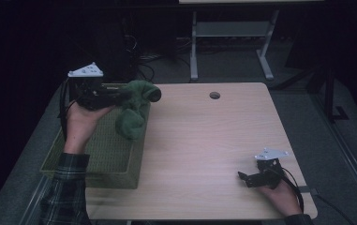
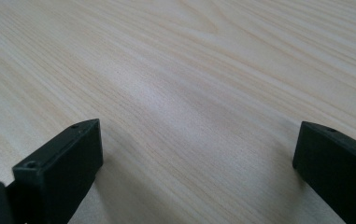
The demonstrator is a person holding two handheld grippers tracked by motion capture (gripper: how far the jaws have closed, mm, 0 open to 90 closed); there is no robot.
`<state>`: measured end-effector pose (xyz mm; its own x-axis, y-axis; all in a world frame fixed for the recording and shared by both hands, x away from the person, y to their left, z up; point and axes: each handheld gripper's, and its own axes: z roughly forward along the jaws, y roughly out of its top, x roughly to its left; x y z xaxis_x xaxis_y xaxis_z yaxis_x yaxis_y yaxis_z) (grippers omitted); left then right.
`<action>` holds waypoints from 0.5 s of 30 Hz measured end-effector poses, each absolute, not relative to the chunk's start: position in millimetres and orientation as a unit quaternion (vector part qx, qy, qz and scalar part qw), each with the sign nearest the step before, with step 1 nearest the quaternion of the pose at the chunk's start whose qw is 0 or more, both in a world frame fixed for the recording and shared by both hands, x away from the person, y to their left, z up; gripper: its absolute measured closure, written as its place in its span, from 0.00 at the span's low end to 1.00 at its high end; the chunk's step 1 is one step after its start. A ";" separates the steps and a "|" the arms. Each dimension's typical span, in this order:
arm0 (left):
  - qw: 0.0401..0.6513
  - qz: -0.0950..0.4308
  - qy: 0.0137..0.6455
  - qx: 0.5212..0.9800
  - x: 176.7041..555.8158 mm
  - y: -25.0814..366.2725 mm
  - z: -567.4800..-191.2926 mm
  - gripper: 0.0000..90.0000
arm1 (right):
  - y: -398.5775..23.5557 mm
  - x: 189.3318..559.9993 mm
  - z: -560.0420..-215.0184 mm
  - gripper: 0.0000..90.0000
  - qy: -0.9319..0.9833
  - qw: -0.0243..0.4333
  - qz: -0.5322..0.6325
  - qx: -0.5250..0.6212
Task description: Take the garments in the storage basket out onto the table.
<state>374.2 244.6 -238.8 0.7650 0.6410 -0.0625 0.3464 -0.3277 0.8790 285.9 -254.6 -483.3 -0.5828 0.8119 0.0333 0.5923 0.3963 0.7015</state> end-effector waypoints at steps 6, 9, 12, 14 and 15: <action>0.490 0.146 0.293 0.808 373.2 221.1 -237.3 0.95 | -254.7 285.9 -483.3 0.01 0.820 0.159 0.344 0.428; 0.491 0.143 0.283 0.811 371.9 206.6 -237.1 0.95 | -254.6 285.9 -483.3 0.01 0.820 0.159 0.344 0.428; 0.490 0.146 0.274 0.814 369.8 192.5 -238.0 0.95 | -254.6 285.9 -483.3 0.01 0.820 0.159 0.345 0.428; 0.488 0.148 0.270 0.817 368.5 183.7 -238.9 0.95 | -254.6 285.9 -483.3 0.01 0.820 0.159 0.345 0.428; 0.487 0.147 0.269 0.818 367.6 179.4 -239.5 0.95 | -254.5 285.9 -483.3 0.01 0.820 0.159 0.345 0.428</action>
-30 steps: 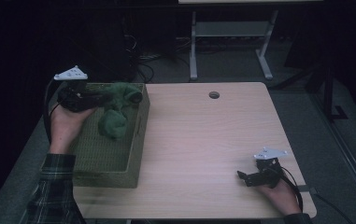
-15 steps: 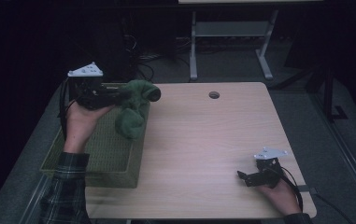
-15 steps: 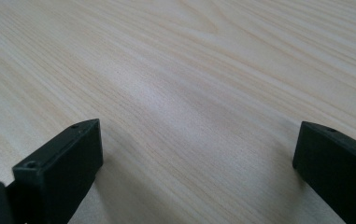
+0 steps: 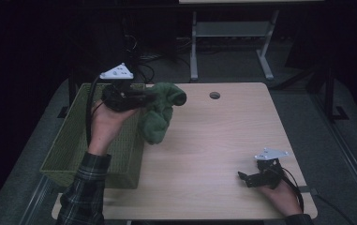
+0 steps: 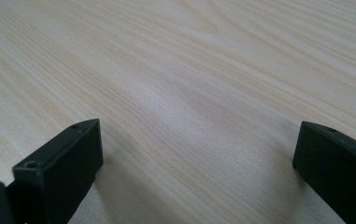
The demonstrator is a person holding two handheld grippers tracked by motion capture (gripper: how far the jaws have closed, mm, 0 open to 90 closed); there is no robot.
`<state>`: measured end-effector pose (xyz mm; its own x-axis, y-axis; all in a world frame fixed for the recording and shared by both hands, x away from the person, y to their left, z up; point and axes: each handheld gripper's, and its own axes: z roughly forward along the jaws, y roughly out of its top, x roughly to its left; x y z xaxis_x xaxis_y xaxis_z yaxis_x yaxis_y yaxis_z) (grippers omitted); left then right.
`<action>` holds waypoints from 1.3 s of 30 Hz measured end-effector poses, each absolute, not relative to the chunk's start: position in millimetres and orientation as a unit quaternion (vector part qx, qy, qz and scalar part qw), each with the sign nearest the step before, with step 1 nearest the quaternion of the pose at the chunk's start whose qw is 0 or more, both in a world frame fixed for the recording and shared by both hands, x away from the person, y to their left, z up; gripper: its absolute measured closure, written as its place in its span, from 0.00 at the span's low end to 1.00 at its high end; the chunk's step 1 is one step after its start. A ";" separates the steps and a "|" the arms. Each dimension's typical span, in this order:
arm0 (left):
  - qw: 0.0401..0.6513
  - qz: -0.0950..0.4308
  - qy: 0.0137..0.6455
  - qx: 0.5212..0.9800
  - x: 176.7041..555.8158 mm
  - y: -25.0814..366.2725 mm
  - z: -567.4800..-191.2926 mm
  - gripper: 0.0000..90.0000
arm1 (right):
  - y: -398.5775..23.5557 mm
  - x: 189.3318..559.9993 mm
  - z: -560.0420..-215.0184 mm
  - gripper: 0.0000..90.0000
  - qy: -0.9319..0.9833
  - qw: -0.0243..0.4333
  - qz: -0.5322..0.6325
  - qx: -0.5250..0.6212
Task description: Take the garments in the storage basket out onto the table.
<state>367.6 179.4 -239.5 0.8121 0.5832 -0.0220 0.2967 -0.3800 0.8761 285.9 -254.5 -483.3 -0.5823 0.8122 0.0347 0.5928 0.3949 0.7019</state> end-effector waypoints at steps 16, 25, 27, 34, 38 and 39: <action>0.484 0.131 0.264 0.824 360.8 119.5 -267.9 0.95 | -254.5 285.8 -483.2 0.01 0.820 0.158 0.345 0.429; 0.470 0.127 0.257 0.835 357.4 86.3 -296.4 0.94 | -254.6 285.9 -483.2 0.01 0.820 0.159 0.345 0.428; 0.467 0.122 0.259 0.836 358.1 80.8 -304.4 0.94 | -254.5 285.8 -483.2 0.01 0.820 0.159 0.345 0.429; 0.445 0.114 0.269 0.846 362.6 67.2 -334.6 0.94 | -254.5 285.8 -483.3 0.01 0.820 0.159 0.345 0.429; 0.436 0.105 0.280 0.849 368.7 62.4 -353.5 0.94 | -254.7 285.9 -483.3 0.01 0.820 0.160 0.344 0.428; 0.434 0.103 0.283 0.849 370.0 60.9 -358.9 0.94 | -254.7 285.9 -483.3 0.01 0.820 0.160 0.344 0.428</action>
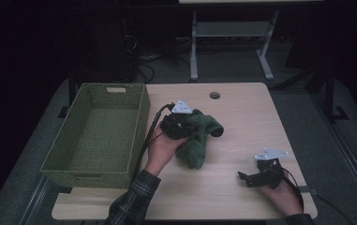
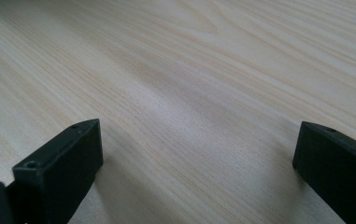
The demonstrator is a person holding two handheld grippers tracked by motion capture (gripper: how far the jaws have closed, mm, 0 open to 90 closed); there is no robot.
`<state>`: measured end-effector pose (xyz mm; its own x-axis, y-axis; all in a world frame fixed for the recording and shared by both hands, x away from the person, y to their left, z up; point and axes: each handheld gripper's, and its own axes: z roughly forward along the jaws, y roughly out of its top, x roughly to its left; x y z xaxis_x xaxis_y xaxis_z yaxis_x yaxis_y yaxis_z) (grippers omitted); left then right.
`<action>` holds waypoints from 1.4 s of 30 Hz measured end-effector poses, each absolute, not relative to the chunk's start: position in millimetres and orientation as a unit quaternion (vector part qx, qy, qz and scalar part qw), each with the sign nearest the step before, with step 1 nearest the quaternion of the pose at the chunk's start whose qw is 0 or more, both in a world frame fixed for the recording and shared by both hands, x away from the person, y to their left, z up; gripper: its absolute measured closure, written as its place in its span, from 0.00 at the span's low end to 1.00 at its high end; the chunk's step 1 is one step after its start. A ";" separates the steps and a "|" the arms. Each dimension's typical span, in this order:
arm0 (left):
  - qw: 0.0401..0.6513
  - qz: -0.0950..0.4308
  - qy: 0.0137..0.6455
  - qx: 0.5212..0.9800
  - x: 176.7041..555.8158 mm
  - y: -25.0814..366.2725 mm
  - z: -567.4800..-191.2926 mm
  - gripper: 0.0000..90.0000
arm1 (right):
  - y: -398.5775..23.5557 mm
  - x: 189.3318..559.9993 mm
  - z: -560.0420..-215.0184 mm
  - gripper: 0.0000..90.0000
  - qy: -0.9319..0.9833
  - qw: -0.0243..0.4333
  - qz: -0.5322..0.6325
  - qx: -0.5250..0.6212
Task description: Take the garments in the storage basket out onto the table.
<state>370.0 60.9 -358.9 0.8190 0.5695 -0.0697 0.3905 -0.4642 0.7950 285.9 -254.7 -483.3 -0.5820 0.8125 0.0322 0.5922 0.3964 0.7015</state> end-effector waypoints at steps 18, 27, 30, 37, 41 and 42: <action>0.374 0.072 0.289 0.878 388.9 31.2 -428.3 0.90 | -254.7 285.9 -483.3 0.01 0.820 0.160 0.344 0.428; 0.375 0.067 0.286 0.879 385.5 41.9 -422.8 0.60 | -254.7 285.9 -483.3 0.01 0.820 0.160 0.344 0.428; 0.378 0.074 0.284 0.878 380.2 50.7 -416.6 0.53 | -254.7 285.9 -483.3 0.01 0.820 0.160 0.344 0.428; 0.393 0.066 0.293 0.869 370.7 73.5 -414.9 0.49 | -254.7 285.9 -483.3 0.01 0.820 0.160 0.344 0.428; 0.395 0.073 0.295 0.867 366.7 85.1 -416.6 0.47 | -254.7 286.0 -483.3 0.01 0.820 0.160 0.344 0.428; 0.398 0.072 0.302 0.863 365.0 87.4 -417.3 0.46 | -254.7 285.9 -483.3 0.01 0.820 0.160 0.344 0.428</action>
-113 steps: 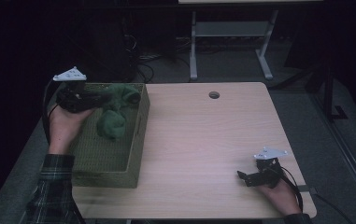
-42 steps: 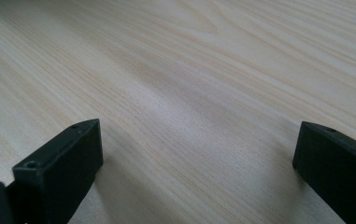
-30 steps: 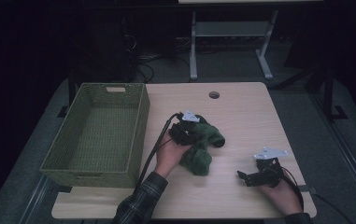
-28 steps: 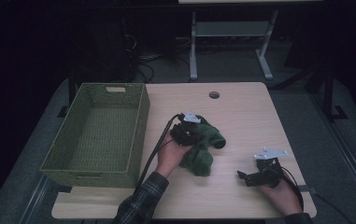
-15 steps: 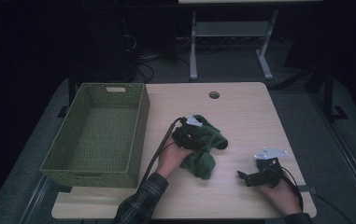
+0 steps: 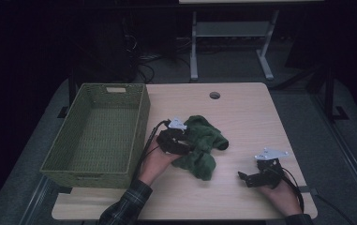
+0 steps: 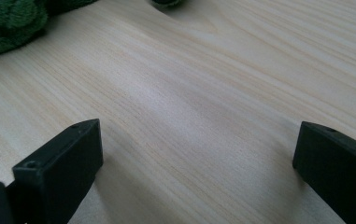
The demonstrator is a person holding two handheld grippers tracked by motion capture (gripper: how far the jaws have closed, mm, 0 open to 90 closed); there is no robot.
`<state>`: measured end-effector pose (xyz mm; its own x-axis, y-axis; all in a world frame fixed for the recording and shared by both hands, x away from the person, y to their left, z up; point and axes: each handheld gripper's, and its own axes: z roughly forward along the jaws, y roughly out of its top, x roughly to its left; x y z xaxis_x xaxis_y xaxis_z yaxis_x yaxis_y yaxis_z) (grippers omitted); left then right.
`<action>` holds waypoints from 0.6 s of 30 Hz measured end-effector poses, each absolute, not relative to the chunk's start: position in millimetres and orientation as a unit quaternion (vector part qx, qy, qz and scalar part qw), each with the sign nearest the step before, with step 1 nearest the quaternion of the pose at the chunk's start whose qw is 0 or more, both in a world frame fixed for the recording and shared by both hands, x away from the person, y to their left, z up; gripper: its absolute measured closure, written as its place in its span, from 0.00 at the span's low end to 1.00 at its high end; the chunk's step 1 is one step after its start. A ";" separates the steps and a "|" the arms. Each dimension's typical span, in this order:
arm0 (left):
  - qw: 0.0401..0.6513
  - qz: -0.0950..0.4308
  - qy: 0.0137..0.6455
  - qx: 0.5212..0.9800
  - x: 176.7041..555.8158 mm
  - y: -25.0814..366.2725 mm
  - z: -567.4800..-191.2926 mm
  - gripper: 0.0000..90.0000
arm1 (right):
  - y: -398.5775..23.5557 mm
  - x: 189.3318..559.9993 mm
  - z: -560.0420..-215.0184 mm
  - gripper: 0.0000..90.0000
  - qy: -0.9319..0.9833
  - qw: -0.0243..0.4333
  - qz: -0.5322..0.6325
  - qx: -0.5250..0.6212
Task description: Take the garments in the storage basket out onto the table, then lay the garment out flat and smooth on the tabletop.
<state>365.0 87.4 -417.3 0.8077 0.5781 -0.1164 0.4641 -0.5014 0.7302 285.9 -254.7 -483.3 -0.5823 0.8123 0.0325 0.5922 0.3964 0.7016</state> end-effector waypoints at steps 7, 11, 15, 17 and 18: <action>0.396 0.078 0.305 0.863 358.7 101.4 -422.9 0.44 | -254.1 286.1 -481.9 0.03 0.821 0.157 0.339 0.432; 0.403 0.080 0.308 0.858 351.6 105.8 -425.5 0.44 | -254.9 285.7 -474.9 0.16 0.826 0.136 0.342 0.427; 0.408 0.083 0.309 0.855 345.6 111.1 -428.0 0.44 | -252.5 284.7 -467.9 0.19 0.827 0.139 0.355 0.414; 0.406 0.085 0.307 0.857 343.0 113.2 -429.3 0.44 | -249.1 283.0 -462.6 0.21 0.824 0.132 0.370 0.408; 0.407 0.083 0.310 0.855 341.4 114.0 -429.8 0.44 | -247.3 282.7 -459.9 0.22 0.823 0.127 0.379 0.403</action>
